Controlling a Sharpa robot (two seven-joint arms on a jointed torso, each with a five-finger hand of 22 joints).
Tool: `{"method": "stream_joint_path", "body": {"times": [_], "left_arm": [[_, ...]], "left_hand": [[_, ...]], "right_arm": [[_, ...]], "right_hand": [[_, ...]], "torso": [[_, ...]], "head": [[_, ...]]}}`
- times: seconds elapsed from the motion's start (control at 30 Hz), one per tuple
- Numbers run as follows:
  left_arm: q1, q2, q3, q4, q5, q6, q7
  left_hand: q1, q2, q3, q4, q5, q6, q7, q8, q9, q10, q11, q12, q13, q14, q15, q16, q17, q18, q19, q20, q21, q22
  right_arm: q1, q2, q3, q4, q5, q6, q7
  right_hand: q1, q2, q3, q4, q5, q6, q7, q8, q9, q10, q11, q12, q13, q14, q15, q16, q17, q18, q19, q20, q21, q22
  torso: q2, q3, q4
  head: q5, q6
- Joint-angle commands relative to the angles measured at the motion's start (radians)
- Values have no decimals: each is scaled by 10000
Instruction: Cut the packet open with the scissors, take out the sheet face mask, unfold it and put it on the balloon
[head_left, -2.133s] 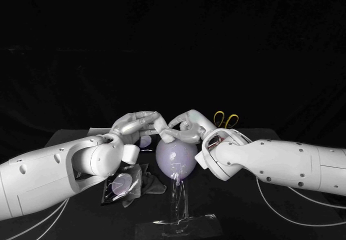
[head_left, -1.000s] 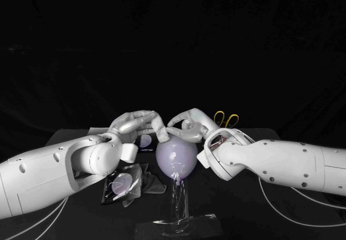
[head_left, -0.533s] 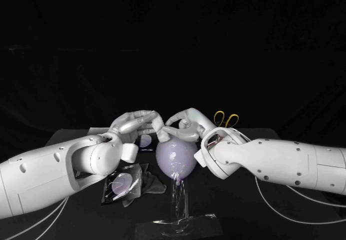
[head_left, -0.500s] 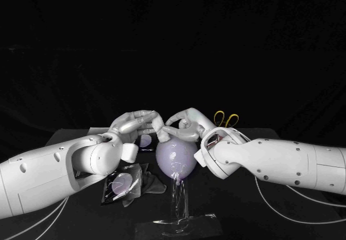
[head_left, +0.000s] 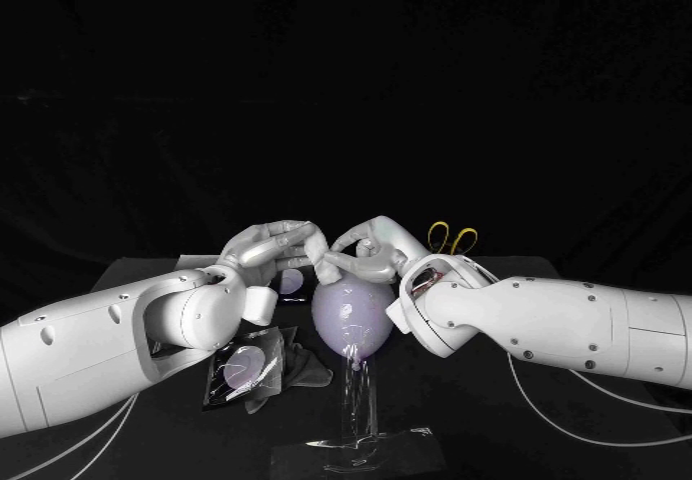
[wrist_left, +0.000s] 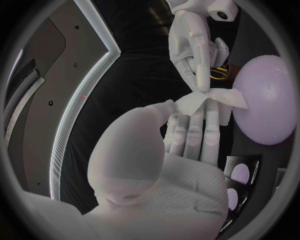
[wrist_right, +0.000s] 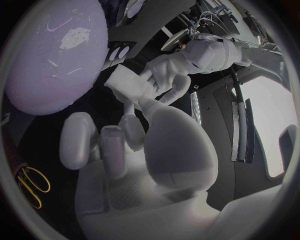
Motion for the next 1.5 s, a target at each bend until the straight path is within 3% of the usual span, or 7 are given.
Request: {"method": "stream_joint_path", "body": {"times": [0.03,0.5,0.57,0.6,0.8,1.13,1.5], "left_arm": [[11,31,16,32,32,180,126],[10,75,16,31,33,217,167],[10,75,16,30,33,215,170],[10,74,16,28,34,211,171],[10,74,16,19,34,195,174],[11,49,16,-16,34,147,166],[11,4,16,-153,31,88,205]], "left_hand": [[72,70,72,-1,34,1,45,43,511,-12,-20,18,11,-20,-26,-38,16,144,-8,-11,-59,10],[73,66,78,-2,34,-2,45,51,520,-11,-20,20,12,-18,-27,-39,18,143,-9,-11,-62,10],[73,65,83,-1,34,-4,46,55,525,-12,-20,20,12,-18,-27,-41,19,143,-10,-11,-63,10],[73,65,83,-1,34,-4,46,55,525,-12,-20,20,12,-18,-27,-41,19,143,-10,-11,-63,10],[73,65,83,-1,34,-4,46,55,525,-12,-20,20,12,-18,-27,-41,19,143,-10,-11,-63,10],[72,64,89,1,34,-6,46,62,533,-12,-19,21,12,-17,-27,-42,21,143,-11,-10,-65,11],[71,61,93,2,34,-8,46,67,538,-11,-19,23,13,-16,-27,-43,23,142,-13,-8,-68,10]], "right_arm": [[1,37,6,-23,-164,78,29],[-1,80,6,-103,-176,144,-37],[-2,80,6,-106,-183,129,-40],[-3,77,6,-105,-193,100,-32],[-6,58,6,-84,-214,-115,90],[-10,-61,6,22,-197,-363,265],[-11,-273,6,103,-188,-296,280]], "right_hand": [[43,107,53,4,-2,97,-9,70,19,3,-81,37,240,852,-67,45,1849,40,74,1,41,1782],[79,119,46,-7,-2,143,-38,96,31,4,-107,19,226,853,-91,45,1850,37,81,-23,52,1784],[193,183,102,-66,-1,190,-76,127,45,23,-141,44,238,855,-116,48,1855,33,92,-43,74,1790],[409,358,250,-179,0,309,-156,211,84,70,-207,111,276,859,-162,55,1865,16,135,-74,166,1816],[872,793,745,-491,2,669,-340,568,282,376,-373,606,570,887,-315,120,1953,-54,304,-214,518,1913],[819,824,926,-522,1,678,-366,714,383,486,-403,764,669,906,-351,168,2016,-90,382,-272,685,1957],[775,799,983,-535,1,667,-379,767,422,508,-415,772,674,914,-363,187,2041,-97,397,-288,718,1965]], "torso": [[1,-1,-2],[2,-1,2],[3,0,1],[2,-1,-1],[2,0,-5],[-4,2,-6],[2,3,-9]], "head": [[-4,-8],[8,-26],[10,-30],[11,-32],[9,-42],[11,-50],[5,-38]]}}
